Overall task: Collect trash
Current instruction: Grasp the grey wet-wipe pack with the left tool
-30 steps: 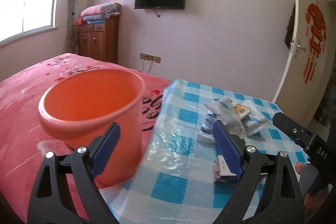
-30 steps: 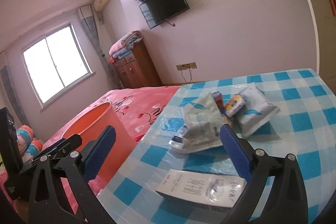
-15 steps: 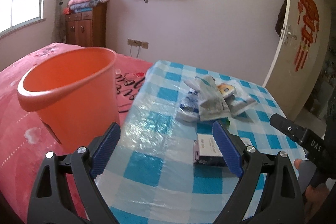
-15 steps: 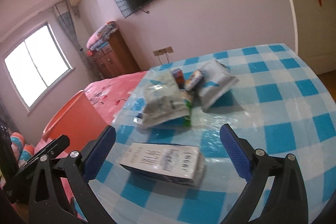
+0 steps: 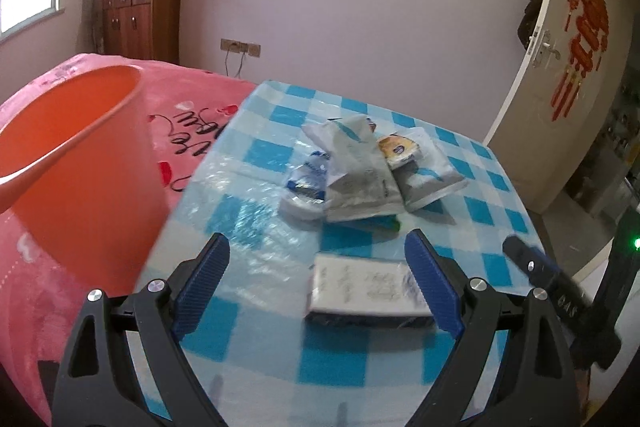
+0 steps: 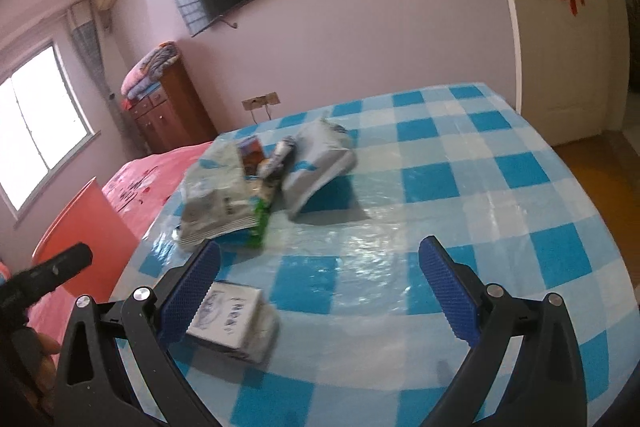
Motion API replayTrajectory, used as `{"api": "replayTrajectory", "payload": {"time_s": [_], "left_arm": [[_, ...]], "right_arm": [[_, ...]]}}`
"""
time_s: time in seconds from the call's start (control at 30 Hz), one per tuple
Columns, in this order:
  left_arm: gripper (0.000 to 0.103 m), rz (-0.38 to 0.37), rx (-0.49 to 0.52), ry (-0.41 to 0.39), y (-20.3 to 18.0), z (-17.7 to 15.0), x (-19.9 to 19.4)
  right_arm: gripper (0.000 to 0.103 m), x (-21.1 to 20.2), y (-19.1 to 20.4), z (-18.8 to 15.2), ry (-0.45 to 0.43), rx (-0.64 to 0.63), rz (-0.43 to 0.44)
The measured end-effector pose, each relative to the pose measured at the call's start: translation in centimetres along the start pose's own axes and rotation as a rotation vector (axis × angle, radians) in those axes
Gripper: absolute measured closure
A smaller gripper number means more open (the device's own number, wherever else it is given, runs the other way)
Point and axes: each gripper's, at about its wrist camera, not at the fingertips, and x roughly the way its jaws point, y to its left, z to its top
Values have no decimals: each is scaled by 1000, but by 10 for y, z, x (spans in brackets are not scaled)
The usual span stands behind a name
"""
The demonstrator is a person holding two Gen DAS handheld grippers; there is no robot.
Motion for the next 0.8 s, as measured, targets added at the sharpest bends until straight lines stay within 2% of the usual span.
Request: {"api": "replayTrajectory", "payload": {"time_s": [0.17, 0.33, 0.43, 0.63, 0.8], "left_arm": [[13, 31, 25, 38, -27, 21, 35], [13, 52, 41, 101, -49, 39, 78], [13, 68, 41, 130, -57, 49, 101], [13, 127, 40, 187, -66, 61, 139], [13, 182, 54, 220, -69, 65, 160]], "right_arm": [[5, 14, -32, 10, 7, 92, 39], [5, 28, -48, 25, 12, 130, 97], [5, 39, -53, 38, 14, 149, 136], [5, 69, -68, 57, 60, 265, 241], [5, 82, -72, 56, 79, 286, 271]]}}
